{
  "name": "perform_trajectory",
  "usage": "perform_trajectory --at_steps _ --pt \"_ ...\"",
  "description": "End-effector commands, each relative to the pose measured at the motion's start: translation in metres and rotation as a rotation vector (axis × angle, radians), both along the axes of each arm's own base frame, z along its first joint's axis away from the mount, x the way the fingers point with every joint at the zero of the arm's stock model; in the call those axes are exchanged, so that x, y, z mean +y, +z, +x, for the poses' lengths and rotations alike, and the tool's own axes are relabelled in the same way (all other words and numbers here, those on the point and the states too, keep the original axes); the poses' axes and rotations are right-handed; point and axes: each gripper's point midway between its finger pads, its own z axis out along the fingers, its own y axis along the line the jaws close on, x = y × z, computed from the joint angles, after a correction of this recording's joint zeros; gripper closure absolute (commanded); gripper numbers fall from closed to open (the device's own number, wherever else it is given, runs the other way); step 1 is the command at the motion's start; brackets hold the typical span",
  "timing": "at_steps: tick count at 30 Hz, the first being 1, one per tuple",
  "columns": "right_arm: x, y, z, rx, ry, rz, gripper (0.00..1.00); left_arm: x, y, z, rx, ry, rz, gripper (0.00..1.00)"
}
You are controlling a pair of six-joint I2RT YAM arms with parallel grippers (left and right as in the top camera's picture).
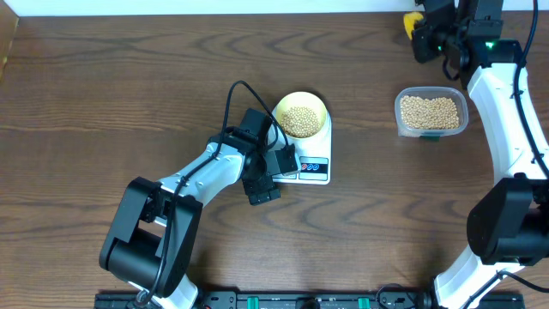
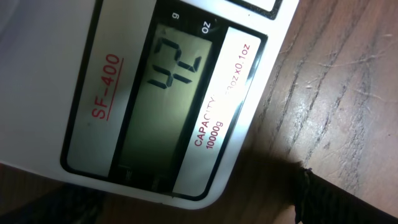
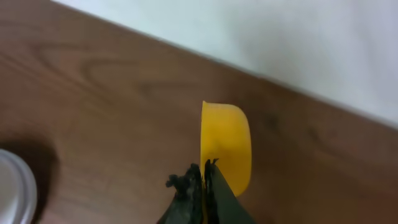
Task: Scoop item into bowl and weigh 50g on scale
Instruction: 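Move the empty scoop with the right gripper back to the tub, then dip the scoop into the soybeans with the right gripper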
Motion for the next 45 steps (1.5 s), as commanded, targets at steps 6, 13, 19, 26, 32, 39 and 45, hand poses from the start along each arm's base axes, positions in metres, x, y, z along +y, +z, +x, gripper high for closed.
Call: perform_trajectory --at_steps 6,13,19,26,32,39,45 --pt "-0.036 -0.027 -0.054 0.263 -0.182 0.045 0.98 -0.001 -0.02 -0.015 0.067 -0.042 0.014 0.02" --pt "-0.04 -0.045 -0.087 0.419 -0.199 0.044 0.99 -0.001 -0.02 -0.015 0.067 -0.042 0.014 0.03" --pt "-0.039 -0.056 -0.093 0.45 -0.2 0.045 0.99 -0.001 -0.02 -0.015 0.067 -0.042 0.014 0.02" --pt "-0.04 -0.082 -0.089 0.439 -0.221 0.061 0.99 -0.001 -0.02 -0.015 0.067 -0.042 0.014 0.02" --pt "-0.04 -0.105 -0.089 0.436 -0.258 0.089 0.99 -0.001 -0.02 -0.015 0.067 -0.042 0.014 0.02" --pt "-0.026 -0.099 -0.085 0.424 -0.201 0.186 0.99 -0.001 -0.02 -0.015 0.067 -0.042 0.014 0.02" --pt "-0.037 -0.078 -0.081 0.397 -0.192 0.419 0.99 -0.001 -0.02 -0.015 0.067 -0.042 0.014 0.02"
